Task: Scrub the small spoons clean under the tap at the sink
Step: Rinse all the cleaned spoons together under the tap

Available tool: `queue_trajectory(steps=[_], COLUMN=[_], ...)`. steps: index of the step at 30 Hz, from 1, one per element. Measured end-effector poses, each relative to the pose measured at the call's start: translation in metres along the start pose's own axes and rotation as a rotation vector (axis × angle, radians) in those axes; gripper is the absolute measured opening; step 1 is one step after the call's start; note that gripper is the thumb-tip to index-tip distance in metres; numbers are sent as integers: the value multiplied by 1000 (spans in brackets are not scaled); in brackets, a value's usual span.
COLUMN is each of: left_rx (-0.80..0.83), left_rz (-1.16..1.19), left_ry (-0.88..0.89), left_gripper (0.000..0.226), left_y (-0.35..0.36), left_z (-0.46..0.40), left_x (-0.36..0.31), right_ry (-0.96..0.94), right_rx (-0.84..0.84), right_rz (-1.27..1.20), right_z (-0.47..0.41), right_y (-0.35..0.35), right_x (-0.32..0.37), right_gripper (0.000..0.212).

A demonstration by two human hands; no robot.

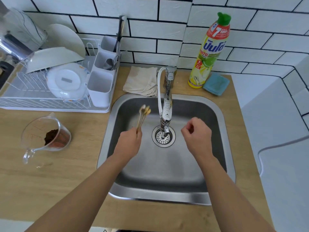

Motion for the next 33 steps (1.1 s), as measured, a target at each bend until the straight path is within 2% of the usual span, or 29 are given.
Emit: queue_trajectory(steps=[1,2,3,4,6,8,9,10,11,12,13,14,15,17,18,19,20,21,22,23,24,25,26,27,29,30,31,32,33], left_rx=[125,252,343,349,169,-108,-182,-160,-35,109,222,272,235,29,-67,-127,-137,-62,93,266,384,385,334,194,-77,-119,-65,77,213], left_rz=[-44,-83,-118,-150,-173,8,25,10,-27,-99,-203,-263,-199,-12,76,135,141,54,-84,-197,-280,-334,-350,-227,61,68,38,-86,-213], left_ry=[-167,-300,-361,-339,-131,84,105,87,-25,-149,-251,-260,-204,-64,10,57,71,22,-89,-237,-331,-309,-189,-86,15,33,5,-72,-151], left_gripper=[34,29,23,19,23,34,36,35,30,24,21,24,31,44,45,44,43,38,29,19,17,17,16,25,38,38,35,28,25], left_y=[-3,-7,-9,-11,-8,-5,-4,-2,0,0,-2,-4,-4,-3,-2,-1,0,-1,-2,-6,-9,-12,-11,-10,-7,-6,-6,-5,-5], left_z=[1,3,3,1,-3,0,3,2,0,0,-1,-1,-2,-2,3,7,6,4,1,4,5,8,7,5,7,8,5,2,4], left_x=[2,4,7,6,5,6,8,9,12,12,12,13,14,11,8,8,8,7,7,5,5,4,3,3,4,5,6,8,9], right_ry=[49,97,150,176,151,99,75,55,55,66,92,126,136,124,91,68,52,29,25,51,97,130,133,107,45,44,41,64,92], right_rx=[290,611,817,833,534,157,23,-6,59,264,533,699,677,307,126,-8,-40,-15,144,382,569,604,480,290,-24,-55,-22,140,388], right_rz=[136,299,401,406,263,109,66,36,45,133,264,362,364,179,119,71,50,23,100,213,320,328,267,159,26,4,-19,45,174], right_z=[1,4,9,11,5,6,8,9,10,12,16,19,22,17,16,16,16,15,15,16,18,20,19,18,18,18,17,16,17], right_y=[3,8,11,12,9,8,7,7,9,14,18,23,24,18,17,16,13,12,13,16,21,24,23,20,18,16,17,17,19], right_x=[-3,-7,-12,-14,-9,-5,-4,-6,-7,-8,-10,-17,-17,-13,-11,-10,-11,-11,-11,-12,-17,-20,-18,-13,-7,-7,-9,-9,-12], right_gripper=[17,39,60,67,46,16,20,22,17,16,34,50,51,18,13,21,24,21,13,14,25,28,22,11,19,23,21,15,20])
Point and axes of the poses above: each hand's wrist, its own z-axis away from the middle knuckle, its own y-axis out of the palm, x = y × z, the point moved 1 cm from there along -z, towards the middle knuckle, and after that the axes turned 8 degrees about z, right-handed, at the moved point
